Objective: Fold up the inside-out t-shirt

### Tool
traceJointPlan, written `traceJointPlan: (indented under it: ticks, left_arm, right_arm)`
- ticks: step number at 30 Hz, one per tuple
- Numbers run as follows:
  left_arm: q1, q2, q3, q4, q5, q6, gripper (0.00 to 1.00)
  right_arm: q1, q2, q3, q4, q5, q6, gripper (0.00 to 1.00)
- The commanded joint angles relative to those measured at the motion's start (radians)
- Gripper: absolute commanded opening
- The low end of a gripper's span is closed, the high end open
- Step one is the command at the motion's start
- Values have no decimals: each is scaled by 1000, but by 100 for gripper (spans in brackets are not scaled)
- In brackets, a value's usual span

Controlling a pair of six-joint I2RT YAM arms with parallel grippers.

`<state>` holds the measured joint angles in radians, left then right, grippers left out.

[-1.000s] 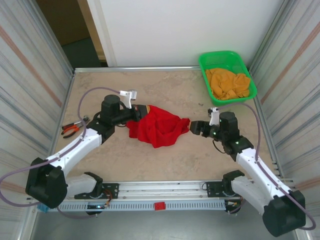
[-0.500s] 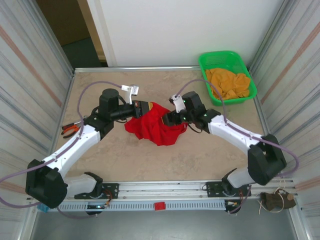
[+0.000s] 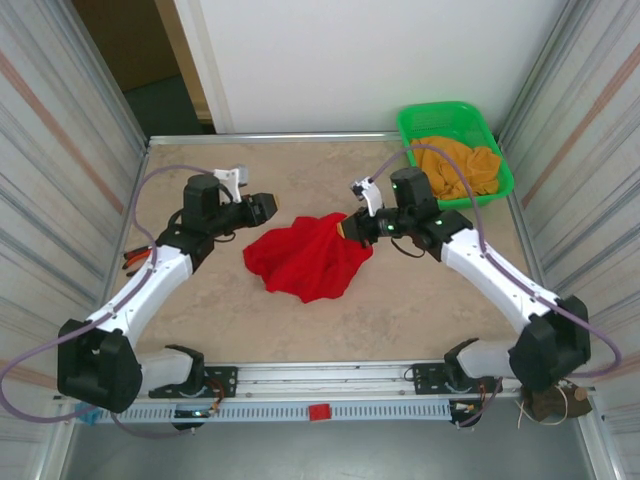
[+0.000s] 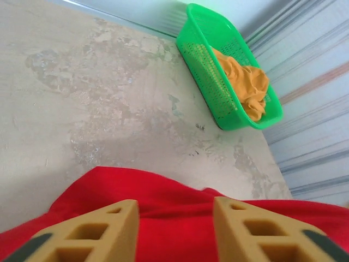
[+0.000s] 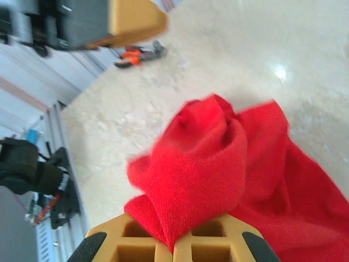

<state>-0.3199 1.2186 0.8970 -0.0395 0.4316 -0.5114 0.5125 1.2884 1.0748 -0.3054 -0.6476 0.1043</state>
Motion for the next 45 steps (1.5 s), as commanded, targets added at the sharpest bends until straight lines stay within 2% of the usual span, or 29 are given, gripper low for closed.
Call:
traceJointPlan:
  ticks: [1, 5, 9, 15, 18, 22, 25, 26, 28, 29, 35, 37, 38, 40, 42, 45]
  left_arm:
    - [-64, -50, -10, -40, -81, 112, 46]
    - [-224, -126, -49, -80, -247, 214, 53]
    - [-429, -165, -127, -14, -500, 244, 57]
    - [-637, -36, -123, 116, -735, 250, 60]
    - [-682, 63, -77, 137, -797, 251, 61]
    - [-687, 183, -1, 98, -887, 197, 61]
    - [-667, 227, 49, 42, -930, 170, 54]
    - [-644, 225, 51, 40, -897, 165, 44]
    - [-595, 192, 31, 56, -811, 172, 9]
    - [-567, 164, 17, 65, -750, 180, 0]
    - [-345, -6, -64, 129, -156, 163, 0]
    - [-273, -27, -76, 163, 24, 114, 0]
    - [-246, -37, -78, 170, 82, 86, 0]
    - [-229, -55, -86, 182, 114, 65, 0]
    - [-226, -66, -80, 178, 128, 55, 0]
    - [-226, -64, -76, 185, 148, 33, 0]
  right_arm:
    - [-28, -8, 8, -32, -83, 20, 0]
    - [-44, 13, 32, -44, -95, 20, 0]
    - [-43, 14, 37, -35, -93, 39, 0]
    - [-37, 12, 20, -10, -70, 68, 0]
    - [-32, 12, 17, 4, -72, 84, 0]
    - [-22, 2, 17, 2, -74, 89, 0]
    - [-24, -13, 9, -10, -62, 82, 0]
    - [-30, -18, 3, -13, -53, 78, 0]
    - [-57, -22, -10, -11, -46, 78, 0]
    - [-79, -17, -17, -11, -39, 78, 0]
    - [-206, 90, -13, 14, 55, 150, 0]
    - [-214, 118, 2, 16, 87, 176, 37]
    - [-212, 120, 4, 20, 96, 194, 48]
    - [-193, 82, -13, 29, 112, 222, 56]
    - [-148, 9, -45, 28, 164, 239, 59]
    - [-47, -120, -126, 63, 256, 285, 66]
